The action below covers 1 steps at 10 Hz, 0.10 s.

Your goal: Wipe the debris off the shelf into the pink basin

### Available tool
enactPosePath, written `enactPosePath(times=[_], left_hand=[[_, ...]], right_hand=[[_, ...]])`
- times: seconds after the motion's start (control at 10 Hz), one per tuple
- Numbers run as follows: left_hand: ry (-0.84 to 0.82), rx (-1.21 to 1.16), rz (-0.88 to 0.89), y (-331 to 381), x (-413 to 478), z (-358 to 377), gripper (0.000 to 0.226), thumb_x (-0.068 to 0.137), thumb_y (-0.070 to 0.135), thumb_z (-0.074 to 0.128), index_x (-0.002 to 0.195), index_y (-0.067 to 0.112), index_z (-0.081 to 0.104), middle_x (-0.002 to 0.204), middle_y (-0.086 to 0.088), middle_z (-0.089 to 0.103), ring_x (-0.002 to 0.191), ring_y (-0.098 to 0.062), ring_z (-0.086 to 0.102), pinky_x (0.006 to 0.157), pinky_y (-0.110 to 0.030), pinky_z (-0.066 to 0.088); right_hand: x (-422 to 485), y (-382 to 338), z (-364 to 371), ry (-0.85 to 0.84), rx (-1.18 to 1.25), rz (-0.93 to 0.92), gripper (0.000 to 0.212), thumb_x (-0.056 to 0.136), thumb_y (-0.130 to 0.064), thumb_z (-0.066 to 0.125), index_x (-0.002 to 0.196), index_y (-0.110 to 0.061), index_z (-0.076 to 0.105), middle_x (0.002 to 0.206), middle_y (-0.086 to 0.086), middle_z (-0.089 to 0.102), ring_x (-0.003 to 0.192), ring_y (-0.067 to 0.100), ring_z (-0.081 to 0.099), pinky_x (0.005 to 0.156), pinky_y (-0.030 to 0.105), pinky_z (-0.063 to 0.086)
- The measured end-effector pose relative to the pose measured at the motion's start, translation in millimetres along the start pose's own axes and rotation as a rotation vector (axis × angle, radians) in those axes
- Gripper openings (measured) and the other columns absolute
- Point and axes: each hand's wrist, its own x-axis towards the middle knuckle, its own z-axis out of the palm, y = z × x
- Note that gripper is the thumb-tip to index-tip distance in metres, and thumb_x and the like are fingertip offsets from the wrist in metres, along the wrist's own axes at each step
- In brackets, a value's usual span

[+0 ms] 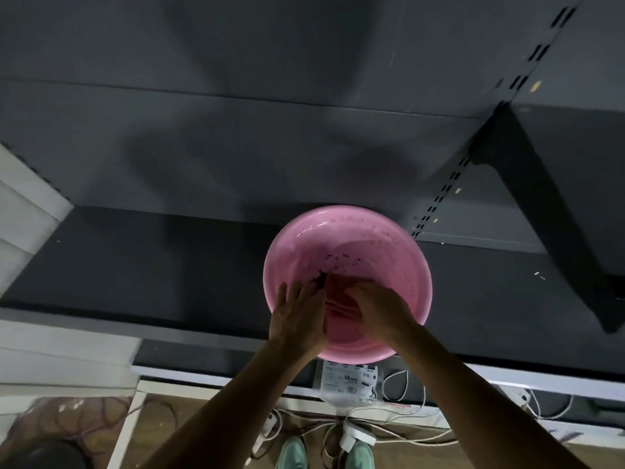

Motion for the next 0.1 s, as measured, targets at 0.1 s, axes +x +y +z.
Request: enactPosePath(times=[0.1], left_hand=[[0.011, -0.021, 0.021, 0.4, -8.4, -8.9, 0.056, 0.096, 0.03, 0.042, 0.149, 0.022, 0.028, 0.15, -0.004, 0.04, 0.141, -0.026, 0.031, 0.118, -0.049, 0.021]], right_hand=[[-20.6, -5.3, -24.3, 0.08, 0.028, -0.004, 0.041, 0.086, -0.014, 0.065, 0.125, -0.028, 0.062, 0.129, -0.007, 0.063, 0.119, 0.018, 0.059, 0.097, 0.038, 0.052]])
